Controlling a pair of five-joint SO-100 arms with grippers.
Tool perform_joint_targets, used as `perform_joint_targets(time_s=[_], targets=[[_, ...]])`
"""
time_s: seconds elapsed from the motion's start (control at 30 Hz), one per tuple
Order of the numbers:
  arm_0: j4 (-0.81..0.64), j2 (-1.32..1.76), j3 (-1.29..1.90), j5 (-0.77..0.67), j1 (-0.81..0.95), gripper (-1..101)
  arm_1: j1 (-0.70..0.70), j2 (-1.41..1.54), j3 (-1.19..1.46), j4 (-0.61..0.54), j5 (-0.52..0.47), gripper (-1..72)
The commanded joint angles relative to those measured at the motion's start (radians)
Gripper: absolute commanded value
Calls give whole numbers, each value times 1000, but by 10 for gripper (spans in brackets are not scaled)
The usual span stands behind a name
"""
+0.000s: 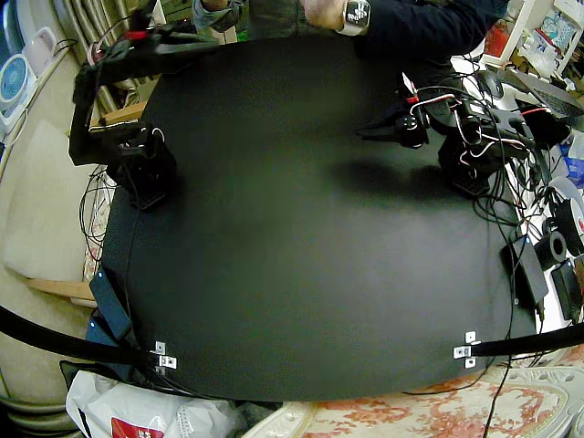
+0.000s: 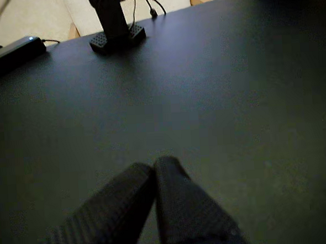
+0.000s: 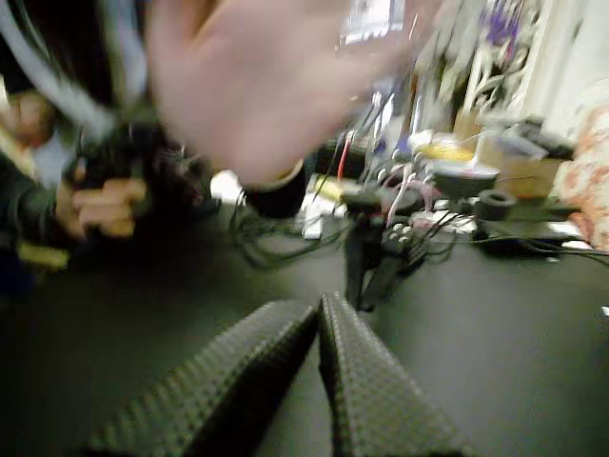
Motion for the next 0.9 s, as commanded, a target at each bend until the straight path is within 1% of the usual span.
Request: perform_joint_targets(time_s=[0.0,0.03,0.07,0.1,0.13,0.17,0.2,0.23,0.27,0.3,0.33,0.4,0.43,0.47,0.5,0.53,0.57,0.6,0.63,0.67,0.7,0.73,0.77,0.8,0.87], targets=[[21,18,14,-14,9,0,-57,89,-78,-160,-110,126],[25,18,14,-17,6,0,-61,101,-69,-160,-121,135],[25,18,14,-18,6,0,-46,132,12,-137,-106,158],[28,18,14,-25,6,0,8,173,110,-163,-38,121],[29,18,14,-29,6,0,106,256,249,-181,101,-2],[29,18,14,-29,5,0,143,285,270,-183,130,-3],[29,18,14,-31,5,0,167,295,255,-183,143,15],[29,18,14,-35,3,0,210,247,146,-209,181,73],[31,18,14,-40,3,0,212,207,29,-265,170,71],[35,18,14,-43,3,0,106,184,-67,-310,69,41],[35,18,14,-43,3,0,69,176,-74,-308,46,0],[37,18,14,-46,3,0,196,167,72,-173,227,-2],[37,18,14,-48,3,0,216,161,144,-132,307,-2],[40,18,14,-48,5,0,235,130,118,-69,351,-3],[44,18,14,-48,5,0,209,86,11,-34,333,-3],[48,18,14,-48,2,0,78,60,-149,-86,204,-3],[51,18,14,-48,-2,0,-78,58,-273,-133,49,-3],[51,18,14,-48,-3,0,-123,95,-273,-167,20,-3],[51,18,14,-48,-2,0,-87,121,-209,-169,83,-3],[51,18,14,-48,0,0,-21,123,-149,-149,169,-3],[51,18,14,-49,3,0,31,135,-2,-123,313,-3],[51,18,14,-49,9,0,41,144,100,-126,397,-3],[51,18,14,-49,11,0,71,135,92,-97,434,-3],[49,18,14,-49,11,0,66,143,-11,-118,362,-3],[49,18,14,-49,11,0,-15,166,-110,-189,218,-3]])
